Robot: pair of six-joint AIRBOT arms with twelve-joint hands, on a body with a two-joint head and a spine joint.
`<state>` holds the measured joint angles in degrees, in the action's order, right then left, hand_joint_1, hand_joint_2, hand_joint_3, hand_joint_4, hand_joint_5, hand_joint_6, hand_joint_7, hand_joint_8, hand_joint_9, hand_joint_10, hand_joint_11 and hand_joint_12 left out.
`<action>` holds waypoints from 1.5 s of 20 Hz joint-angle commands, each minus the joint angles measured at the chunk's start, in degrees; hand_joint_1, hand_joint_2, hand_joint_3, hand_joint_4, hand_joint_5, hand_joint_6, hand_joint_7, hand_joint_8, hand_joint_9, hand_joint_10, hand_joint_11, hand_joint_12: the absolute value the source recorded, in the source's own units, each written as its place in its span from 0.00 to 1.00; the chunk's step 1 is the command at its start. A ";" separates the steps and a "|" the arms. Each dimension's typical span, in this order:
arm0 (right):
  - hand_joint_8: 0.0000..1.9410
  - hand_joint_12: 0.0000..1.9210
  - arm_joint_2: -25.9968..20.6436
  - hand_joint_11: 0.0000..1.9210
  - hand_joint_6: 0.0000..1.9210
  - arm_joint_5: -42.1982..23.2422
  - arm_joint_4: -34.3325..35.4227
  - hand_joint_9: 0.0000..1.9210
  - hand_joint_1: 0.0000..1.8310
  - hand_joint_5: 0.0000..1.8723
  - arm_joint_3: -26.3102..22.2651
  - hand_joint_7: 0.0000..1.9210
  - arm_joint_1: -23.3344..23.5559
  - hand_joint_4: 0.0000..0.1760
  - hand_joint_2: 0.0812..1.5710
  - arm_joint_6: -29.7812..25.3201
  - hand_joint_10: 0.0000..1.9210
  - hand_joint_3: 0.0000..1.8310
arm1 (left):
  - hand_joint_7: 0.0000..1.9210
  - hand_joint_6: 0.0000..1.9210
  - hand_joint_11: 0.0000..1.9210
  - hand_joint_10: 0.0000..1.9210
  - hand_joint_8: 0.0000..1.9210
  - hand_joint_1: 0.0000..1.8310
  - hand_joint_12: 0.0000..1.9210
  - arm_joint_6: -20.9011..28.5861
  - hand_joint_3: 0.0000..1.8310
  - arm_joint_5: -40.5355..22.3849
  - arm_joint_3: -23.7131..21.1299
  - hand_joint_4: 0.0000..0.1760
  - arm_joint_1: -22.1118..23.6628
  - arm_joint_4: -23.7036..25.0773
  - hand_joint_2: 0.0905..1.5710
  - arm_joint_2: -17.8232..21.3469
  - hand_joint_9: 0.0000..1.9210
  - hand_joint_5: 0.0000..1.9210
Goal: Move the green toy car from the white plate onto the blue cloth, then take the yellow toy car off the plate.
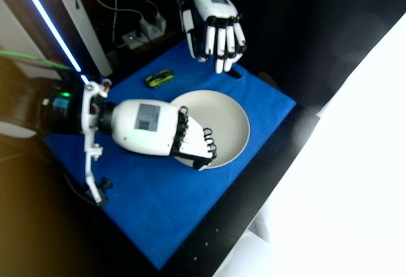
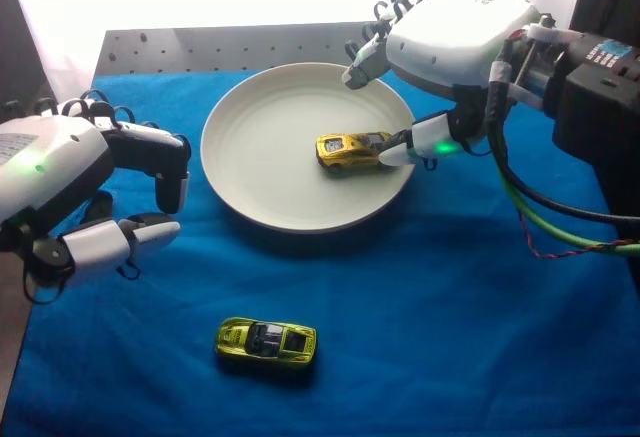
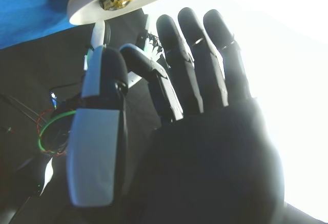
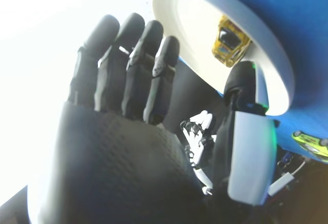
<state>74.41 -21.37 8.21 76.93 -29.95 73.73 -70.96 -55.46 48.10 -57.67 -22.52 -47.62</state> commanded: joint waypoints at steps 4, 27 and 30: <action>0.05 0.87 0.58 0.13 0.00 -6.57 -0.43 0.27 0.47 0.42 -0.32 0.43 1.12 0.00 0.57 0.07 0.48 0.00 | 0.43 0.72 0.10 0.34 0.01 0.48 0.74 0.20 0.00 -6.72 0.04 1.00 0.35 0.93 0.78 0.06 0.26 0.37; 0.00 0.78 3.79 0.10 0.01 -2.65 -1.53 0.31 0.50 0.40 2.39 0.40 1.10 0.00 0.61 0.12 0.23 0.00 | 0.42 0.68 0.10 0.34 0.01 0.49 0.76 0.22 0.00 -10.38 -1.37 1.00 -0.01 1.09 0.76 1.00 0.27 0.39; 0.00 0.75 4.30 0.12 0.00 -2.15 -1.53 0.35 0.50 0.39 2.89 0.39 1.10 0.00 0.62 0.13 0.13 0.00 | 0.42 0.68 0.10 0.36 0.01 0.49 0.77 0.22 0.00 -10.39 -1.37 1.00 -0.03 1.09 0.76 1.01 0.26 0.39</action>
<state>78.59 -17.58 6.85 79.59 -29.95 73.76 -70.89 -58.65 46.94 -58.08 -22.52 -46.89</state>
